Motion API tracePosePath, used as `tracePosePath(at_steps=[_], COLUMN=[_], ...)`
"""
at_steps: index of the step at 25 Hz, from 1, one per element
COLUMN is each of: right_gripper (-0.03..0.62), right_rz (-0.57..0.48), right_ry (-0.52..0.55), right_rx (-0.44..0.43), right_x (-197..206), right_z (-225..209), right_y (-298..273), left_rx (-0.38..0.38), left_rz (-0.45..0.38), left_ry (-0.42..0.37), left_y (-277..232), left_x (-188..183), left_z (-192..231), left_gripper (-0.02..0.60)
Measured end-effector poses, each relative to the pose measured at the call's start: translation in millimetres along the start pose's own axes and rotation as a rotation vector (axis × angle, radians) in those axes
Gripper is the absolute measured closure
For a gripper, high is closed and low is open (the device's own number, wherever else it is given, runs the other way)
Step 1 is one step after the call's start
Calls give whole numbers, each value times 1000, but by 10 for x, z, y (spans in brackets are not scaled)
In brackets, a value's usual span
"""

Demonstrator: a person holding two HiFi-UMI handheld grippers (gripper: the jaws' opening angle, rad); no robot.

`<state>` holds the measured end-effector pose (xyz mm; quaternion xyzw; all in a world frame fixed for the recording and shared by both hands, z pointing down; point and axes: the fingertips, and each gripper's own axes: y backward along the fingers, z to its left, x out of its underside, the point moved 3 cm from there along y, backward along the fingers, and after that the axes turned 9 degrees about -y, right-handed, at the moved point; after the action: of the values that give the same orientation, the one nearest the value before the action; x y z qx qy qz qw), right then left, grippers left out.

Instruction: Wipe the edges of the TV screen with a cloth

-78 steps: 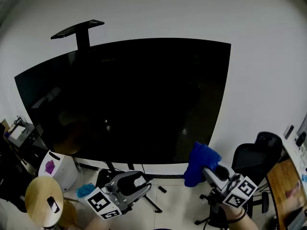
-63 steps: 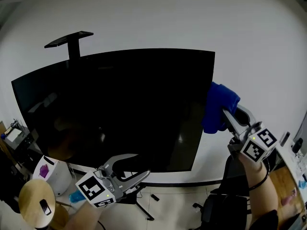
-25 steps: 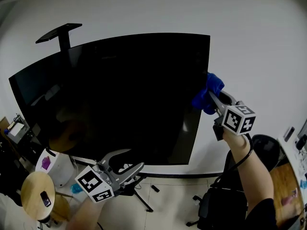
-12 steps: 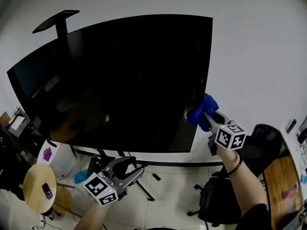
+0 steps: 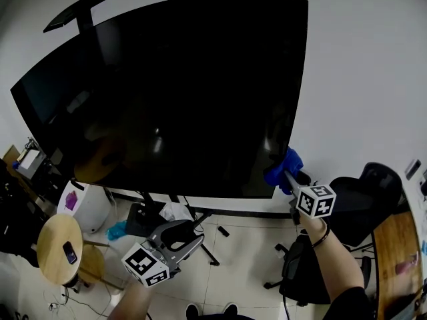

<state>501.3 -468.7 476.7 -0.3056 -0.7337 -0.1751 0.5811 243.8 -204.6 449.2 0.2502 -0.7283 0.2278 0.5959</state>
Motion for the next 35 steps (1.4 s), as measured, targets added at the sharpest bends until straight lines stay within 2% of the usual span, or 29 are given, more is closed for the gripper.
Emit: tracePosePath(at_steps=[10,17,20,25,29,32,35], right_gripper=[488,490,488,489,489,488,488], right_rz=[154,246,264,311,361,352,317], right_ry=[-74,-147,-231,-304,-387,-428,-485], right_rx=[60,96,97,101,148,157,117], right_x=[1000,1580,1761,2019,2321,2406,2372], right_z=[-316,-457,-498,-536,-698,-768,-697], right_y=[-172,-208,-200,-152,-96,-83,-159], left_rx=[-18,-3,3,5,-6,-21,-58], left_rz=[54,57,65,67,71,76,88], left_ry=[65,106,109,109,107,104,126], left_y=[-80,-195,-225,-217,-171,-118,-49], left_x=[431,596,603,612,594,601,676], left_z=[57,26,13,20,30,49,118], left_gripper=[390,390,390,390,390,390,390])
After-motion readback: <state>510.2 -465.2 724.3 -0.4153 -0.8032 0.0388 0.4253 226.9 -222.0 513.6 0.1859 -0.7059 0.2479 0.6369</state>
